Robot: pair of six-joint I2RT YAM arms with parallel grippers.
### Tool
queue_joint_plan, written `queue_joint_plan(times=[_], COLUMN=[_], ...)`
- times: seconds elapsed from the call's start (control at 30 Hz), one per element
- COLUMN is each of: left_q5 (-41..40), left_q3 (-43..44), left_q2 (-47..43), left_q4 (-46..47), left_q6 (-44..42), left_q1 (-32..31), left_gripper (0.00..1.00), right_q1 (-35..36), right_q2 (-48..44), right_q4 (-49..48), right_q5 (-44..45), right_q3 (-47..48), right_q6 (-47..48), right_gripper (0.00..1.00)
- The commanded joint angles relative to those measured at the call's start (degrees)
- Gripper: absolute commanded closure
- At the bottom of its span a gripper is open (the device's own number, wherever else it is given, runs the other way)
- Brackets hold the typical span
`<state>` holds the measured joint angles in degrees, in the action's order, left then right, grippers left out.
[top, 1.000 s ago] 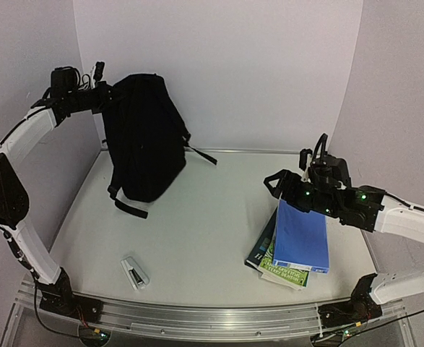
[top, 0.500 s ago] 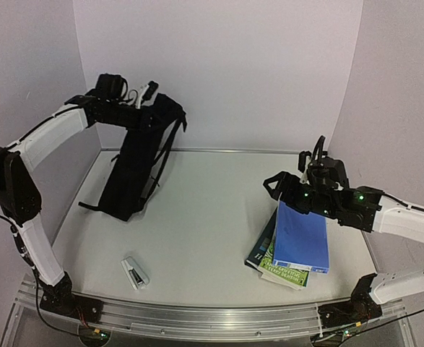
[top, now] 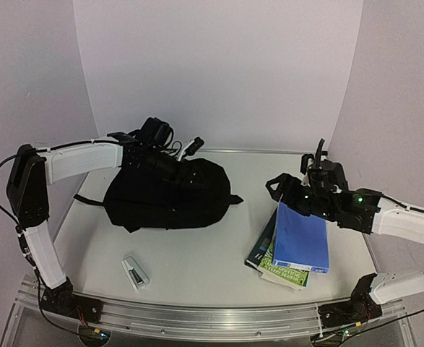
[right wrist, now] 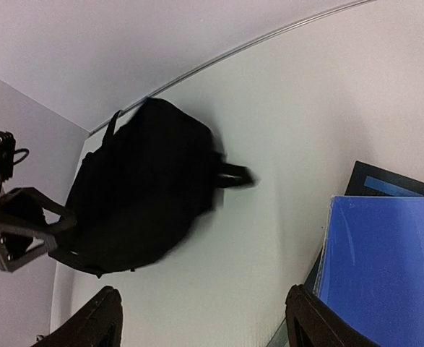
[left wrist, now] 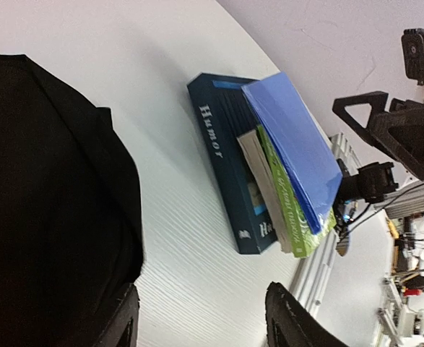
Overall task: Pack the student bag
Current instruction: Adjust the student bag at the center of the board, then unzip the student bag at the center of the board.
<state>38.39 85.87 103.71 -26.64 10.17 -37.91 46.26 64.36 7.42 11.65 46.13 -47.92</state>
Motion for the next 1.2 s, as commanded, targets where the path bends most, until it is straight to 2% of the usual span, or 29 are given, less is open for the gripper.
queue_joint_plan(times=[0.0, 0.1, 0.17, 0.3, 0.47, 0.6, 0.8, 1.1, 1.17], left_q5=[3.86, -3.7, -5.54, -7.29, -13.21, -19.28, -24.33, -20.01, -19.62], left_q3=[-6.29, -9.1, -11.53, -18.27, -26.18, -32.09, -37.33, -43.63, -43.95], left_q2=[-9.03, -14.72, -17.34, -19.26, -21.47, -26.23, -32.25, -33.56, -32.87], left_q4=[7.73, 5.4, 5.13, 4.43, 3.2, 4.34, 2.52, 6.18, 6.8], left_q6=[9.71, 12.87, 15.86, 22.41, 24.66, 27.53, 29.53, 31.94, 32.02], left_q1=[0.0, 1.73, 6.08, 17.96, 24.4, 26.08, 27.81, 30.87, 30.97], left_gripper=[0.26, 0.16, 0.12, 0.11, 0.1, 0.07, 0.01, 0.0, 0.03], right_q1=[-0.1, -0.1, -0.06, 0.09, 2.98, 6.82, 12.63, 13.22, 13.23], right_q2=[0.39, 1.43, 2.97, 7.26, 13.72, 20.25, 32.88, 50.05, 53.74], right_q4=[0.12, 0.14, 0.21, 0.14, 0.05, -0.17, -0.13, 0.1, 0.51], right_q5=[1.57, 0.48, -0.53, -3.59, -3.78, -3.4, -6.12, -11.77, -13.19], right_q3=[0.89, 2.13, 3.13, 5.13, 8.47, 13.5, 27.13, 45.95, 49.11], right_q6=[2.89, 5.2, 6.17, 6.61, 6.86, 9.51, 16.79, 24.59, 25.71], right_gripper=[0.21, 0.19, 0.19, 0.19, 0.17, 0.18, 0.25, 0.33, 0.38])
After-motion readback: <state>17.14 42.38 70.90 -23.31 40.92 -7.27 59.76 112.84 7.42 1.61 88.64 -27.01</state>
